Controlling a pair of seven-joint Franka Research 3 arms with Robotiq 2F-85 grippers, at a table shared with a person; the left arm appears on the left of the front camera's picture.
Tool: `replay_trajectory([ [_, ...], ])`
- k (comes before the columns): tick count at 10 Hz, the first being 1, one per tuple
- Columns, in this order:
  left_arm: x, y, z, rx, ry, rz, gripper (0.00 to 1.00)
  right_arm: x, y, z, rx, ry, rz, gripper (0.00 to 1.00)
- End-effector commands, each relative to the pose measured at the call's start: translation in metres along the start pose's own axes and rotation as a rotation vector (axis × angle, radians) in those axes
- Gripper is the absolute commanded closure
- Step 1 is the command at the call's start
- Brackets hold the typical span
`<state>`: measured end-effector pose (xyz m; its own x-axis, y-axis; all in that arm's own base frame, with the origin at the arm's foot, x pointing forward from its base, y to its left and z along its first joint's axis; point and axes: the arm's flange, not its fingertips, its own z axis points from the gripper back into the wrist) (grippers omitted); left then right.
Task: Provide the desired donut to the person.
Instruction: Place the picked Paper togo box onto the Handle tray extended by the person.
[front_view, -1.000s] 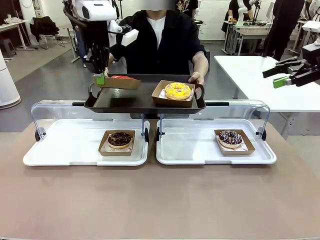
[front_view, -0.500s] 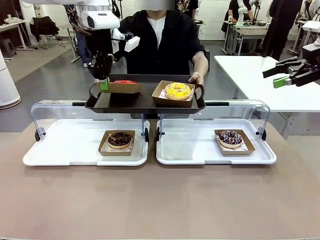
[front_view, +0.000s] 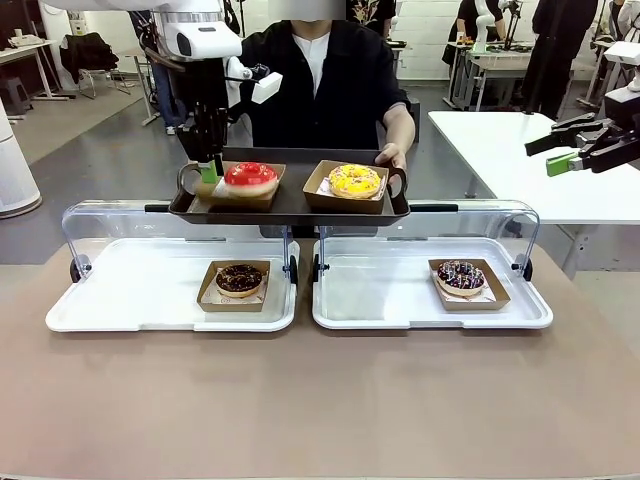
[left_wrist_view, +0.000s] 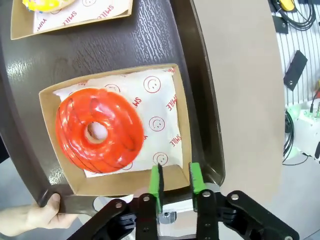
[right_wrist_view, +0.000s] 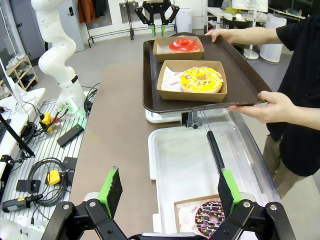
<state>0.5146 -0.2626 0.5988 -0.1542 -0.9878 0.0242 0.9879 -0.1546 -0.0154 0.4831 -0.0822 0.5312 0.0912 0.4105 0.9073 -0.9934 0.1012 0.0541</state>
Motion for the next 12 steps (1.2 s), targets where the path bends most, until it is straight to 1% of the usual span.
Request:
replay_trajectory([
  [1, 0.000, 0.002, -0.001, 0.002, -0.021, 0.010, 0.28, 0.001, 0.001, -0.001, 0.004, -0.003, -0.002, 0.00],
  [2, 0.000, 0.002, -0.002, -0.001, -0.021, 0.010, 0.00, 0.001, 0.001, -0.001, 0.004, -0.003, -0.002, 0.00],
  [5, -0.001, 0.002, -0.002, -0.005, -0.026, 0.008, 0.00, 0.001, 0.001, -0.001, 0.004, -0.003, -0.002, 0.00],
  [6, -0.001, 0.002, -0.002, -0.008, -0.027, 0.008, 0.20, 0.001, 0.001, -0.001, 0.004, -0.003, -0.002, 0.00],
  [7, -0.002, 0.002, -0.003, -0.012, -0.028, 0.010, 0.11, 0.001, 0.001, -0.001, 0.004, -0.003, -0.002, 0.00],
  [8, -0.002, 0.002, -0.003, -0.013, -0.030, 0.010, 0.00, 0.001, 0.001, -0.001, 0.004, -0.003, -0.002, 0.00],
  [10, -0.004, 0.001, -0.003, -0.010, -0.038, 0.013, 0.00, 0.001, 0.001, -0.001, 0.004, -0.003, -0.002, 0.00],
  [12, -0.017, -0.011, 0.009, 0.026, -0.085, -0.013, 0.00, 0.001, 0.001, -0.001, 0.004, -0.003, -0.002, 0.00],
])
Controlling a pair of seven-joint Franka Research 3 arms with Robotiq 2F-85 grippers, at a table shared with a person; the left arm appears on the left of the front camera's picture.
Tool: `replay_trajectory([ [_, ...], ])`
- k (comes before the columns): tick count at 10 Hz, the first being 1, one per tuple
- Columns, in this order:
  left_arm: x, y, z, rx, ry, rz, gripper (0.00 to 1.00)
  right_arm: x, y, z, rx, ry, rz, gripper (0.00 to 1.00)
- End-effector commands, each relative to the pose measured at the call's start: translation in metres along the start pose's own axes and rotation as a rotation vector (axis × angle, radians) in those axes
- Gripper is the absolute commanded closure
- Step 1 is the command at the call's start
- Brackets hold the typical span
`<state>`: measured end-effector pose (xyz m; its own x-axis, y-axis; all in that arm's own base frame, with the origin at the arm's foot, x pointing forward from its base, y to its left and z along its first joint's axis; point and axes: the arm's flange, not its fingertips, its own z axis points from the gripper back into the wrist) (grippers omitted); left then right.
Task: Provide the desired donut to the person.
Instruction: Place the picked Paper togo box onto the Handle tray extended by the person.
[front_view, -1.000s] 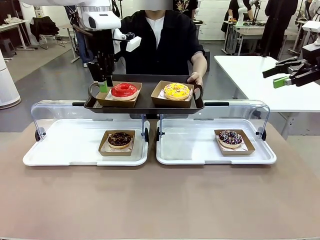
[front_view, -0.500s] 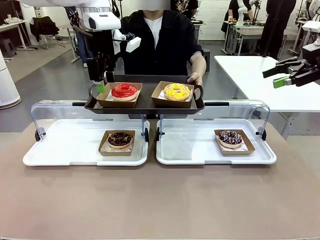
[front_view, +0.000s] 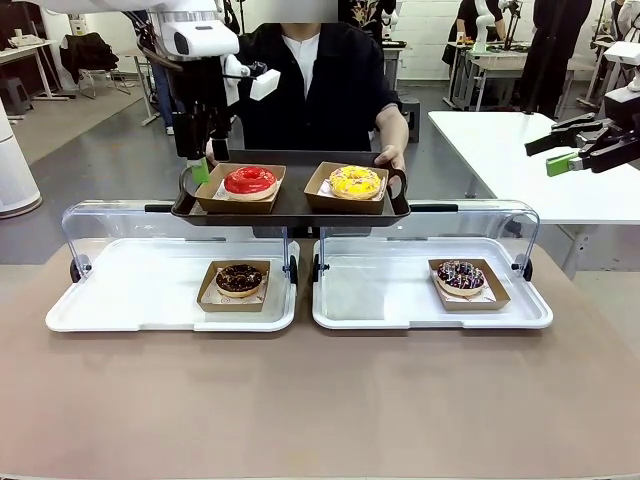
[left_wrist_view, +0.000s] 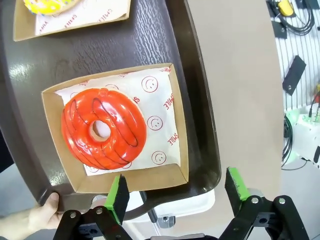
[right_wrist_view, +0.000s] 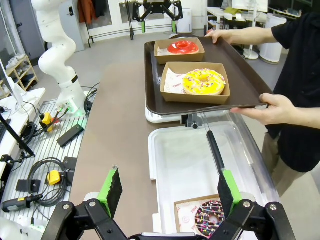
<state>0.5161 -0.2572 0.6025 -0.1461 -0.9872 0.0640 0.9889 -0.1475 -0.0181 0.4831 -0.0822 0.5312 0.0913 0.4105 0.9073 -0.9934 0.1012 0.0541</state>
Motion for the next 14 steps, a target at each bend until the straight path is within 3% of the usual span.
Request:
replay_trajectory([
  [1, -0.026, -0.024, 0.016, 0.051, -0.086, -0.031, 0.00, 0.001, 0.001, -0.001, 0.004, -0.003, -0.002, 0.00],
  [3, -0.062, -0.059, 0.032, 0.087, -0.163, -0.041, 0.00, 0.001, 0.001, -0.001, 0.004, -0.003, -0.002, 0.00],
  [5, -0.094, -0.082, 0.029, 0.132, -0.154, -0.012, 0.00, 0.001, 0.001, -0.001, 0.004, -0.003, -0.002, 0.00],
  [9, -0.163, -0.105, 0.017, 0.181, -0.215, 0.072, 0.00, 0.001, 0.001, -0.001, 0.004, -0.003, -0.002, 0.00],
  [14, -0.179, -0.105, 0.020, 0.163, -0.191, 0.114, 0.00, 0.001, 0.001, -0.001, 0.004, -0.003, -0.002, 0.00],
])
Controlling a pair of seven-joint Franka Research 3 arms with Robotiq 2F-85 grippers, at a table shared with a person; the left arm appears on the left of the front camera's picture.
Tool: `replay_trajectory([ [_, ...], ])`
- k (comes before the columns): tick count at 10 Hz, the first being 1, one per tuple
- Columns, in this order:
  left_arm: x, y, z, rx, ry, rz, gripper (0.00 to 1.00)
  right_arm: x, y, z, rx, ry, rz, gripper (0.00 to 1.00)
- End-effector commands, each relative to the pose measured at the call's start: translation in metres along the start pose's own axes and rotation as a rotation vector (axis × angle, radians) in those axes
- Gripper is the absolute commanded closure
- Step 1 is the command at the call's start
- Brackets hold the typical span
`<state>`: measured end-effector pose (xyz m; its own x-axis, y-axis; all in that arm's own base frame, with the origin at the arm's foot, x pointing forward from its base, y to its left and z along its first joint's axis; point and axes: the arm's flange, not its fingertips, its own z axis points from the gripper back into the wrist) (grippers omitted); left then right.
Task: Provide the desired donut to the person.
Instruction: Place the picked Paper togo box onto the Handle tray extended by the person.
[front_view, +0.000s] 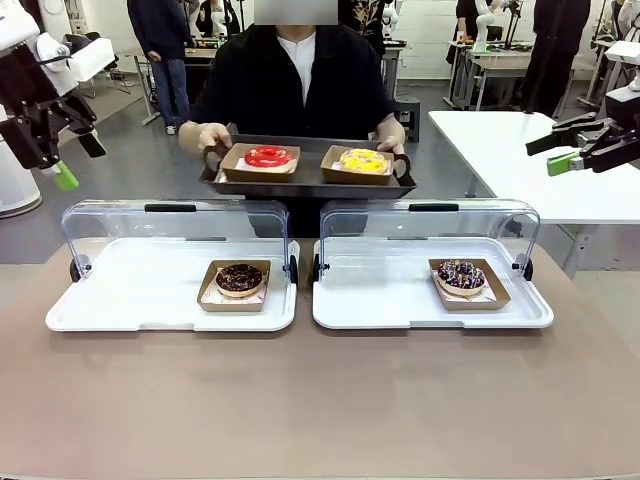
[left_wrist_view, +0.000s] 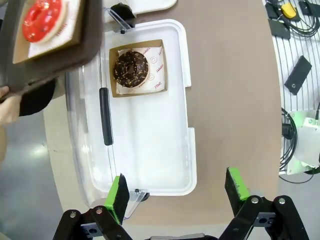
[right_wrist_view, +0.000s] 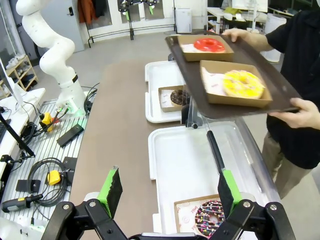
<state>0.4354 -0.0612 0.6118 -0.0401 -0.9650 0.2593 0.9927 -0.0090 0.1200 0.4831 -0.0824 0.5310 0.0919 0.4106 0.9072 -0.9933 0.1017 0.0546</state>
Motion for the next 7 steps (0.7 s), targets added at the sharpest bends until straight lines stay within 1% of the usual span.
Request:
replay_trajectory([
  [1, 0.002, 0.003, 0.000, 0.004, 0.001, -0.001, 0.00, 0.001, 0.001, -0.001, 0.004, -0.003, -0.002, 0.00],
  [6, 0.001, 0.001, -0.001, -0.003, 0.001, -0.002, 0.00, 0.001, 0.001, -0.001, 0.004, -0.003, -0.002, 0.00],
  [7, -0.031, 0.005, 0.009, -0.026, -0.190, 0.066, 0.00, 0.001, 0.001, -0.001, 0.004, -0.003, -0.002, 0.00],
])
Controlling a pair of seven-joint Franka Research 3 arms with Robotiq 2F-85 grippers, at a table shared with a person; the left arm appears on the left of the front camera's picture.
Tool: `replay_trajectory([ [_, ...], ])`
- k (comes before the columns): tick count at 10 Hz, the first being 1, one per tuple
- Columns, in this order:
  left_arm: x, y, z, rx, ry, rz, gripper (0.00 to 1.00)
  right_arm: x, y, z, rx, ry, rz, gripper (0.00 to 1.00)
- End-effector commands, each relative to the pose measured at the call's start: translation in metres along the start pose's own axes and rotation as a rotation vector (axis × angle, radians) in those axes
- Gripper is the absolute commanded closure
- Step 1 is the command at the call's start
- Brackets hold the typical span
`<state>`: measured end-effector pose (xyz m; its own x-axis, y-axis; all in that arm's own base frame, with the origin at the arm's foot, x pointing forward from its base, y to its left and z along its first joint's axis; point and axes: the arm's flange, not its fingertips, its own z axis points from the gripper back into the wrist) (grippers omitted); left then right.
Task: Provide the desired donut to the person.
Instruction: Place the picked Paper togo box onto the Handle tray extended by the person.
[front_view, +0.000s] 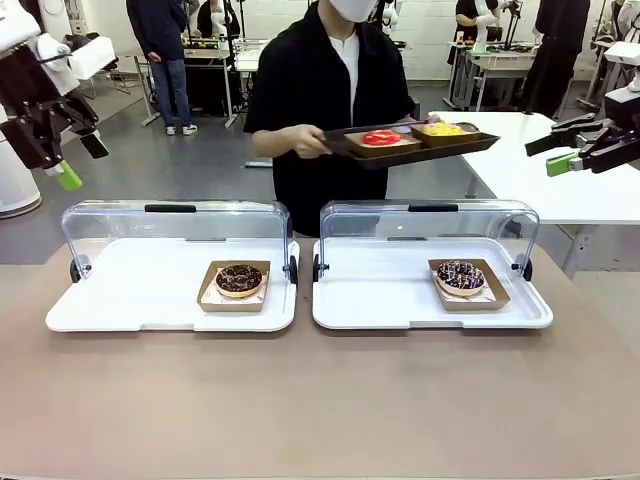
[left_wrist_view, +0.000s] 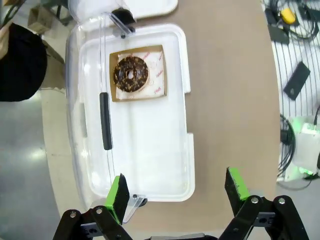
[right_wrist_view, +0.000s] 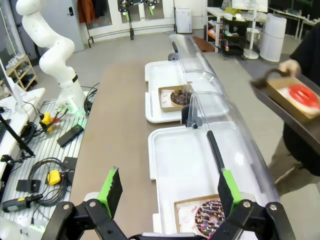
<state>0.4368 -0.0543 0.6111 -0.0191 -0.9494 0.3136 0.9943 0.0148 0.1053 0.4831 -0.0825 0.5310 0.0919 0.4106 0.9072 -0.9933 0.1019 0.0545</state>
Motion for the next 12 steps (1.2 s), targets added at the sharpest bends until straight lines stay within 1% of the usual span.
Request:
replay_trajectory([
  [1, -0.055, 0.016, 0.018, -0.003, -0.272, 0.081, 0.00, 0.001, 0.001, -0.001, 0.005, -0.003, -0.002, 0.00],
  [2, -0.084, 0.019, 0.022, 0.017, -0.385, 0.115, 0.00, 0.001, 0.001, -0.001, 0.005, -0.003, -0.002, 0.00],
  [3, -0.111, 0.018, 0.016, 0.029, -0.483, 0.158, 0.00, 0.001, 0.001, -0.001, 0.005, -0.003, -0.002, 0.00],
  [5, -0.158, 0.019, 0.001, 0.043, -0.625, 0.165, 0.00, 0.001, 0.001, -0.001, 0.005, -0.003, -0.002, 0.00],
  [6, -0.177, 0.011, -0.009, 0.036, -0.679, 0.186, 0.00, 0.001, 0.001, -0.001, 0.005, -0.003, -0.002, 0.00],
  [7, -0.192, 0.013, -0.010, 0.047, -0.706, 0.193, 0.00, 0.001, 0.001, -0.001, 0.005, -0.003, -0.002, 0.00],
  [9, -0.218, 0.020, -0.011, -0.019, -0.796, 0.215, 0.00, 0.001, 0.001, -0.001, 0.005, -0.003, -0.002, 0.00],
  [12, -0.222, 0.026, -0.010, -0.022, -0.830, 0.179, 0.00, 0.001, 0.001, -0.001, 0.005, -0.003, -0.002, 0.00],
])
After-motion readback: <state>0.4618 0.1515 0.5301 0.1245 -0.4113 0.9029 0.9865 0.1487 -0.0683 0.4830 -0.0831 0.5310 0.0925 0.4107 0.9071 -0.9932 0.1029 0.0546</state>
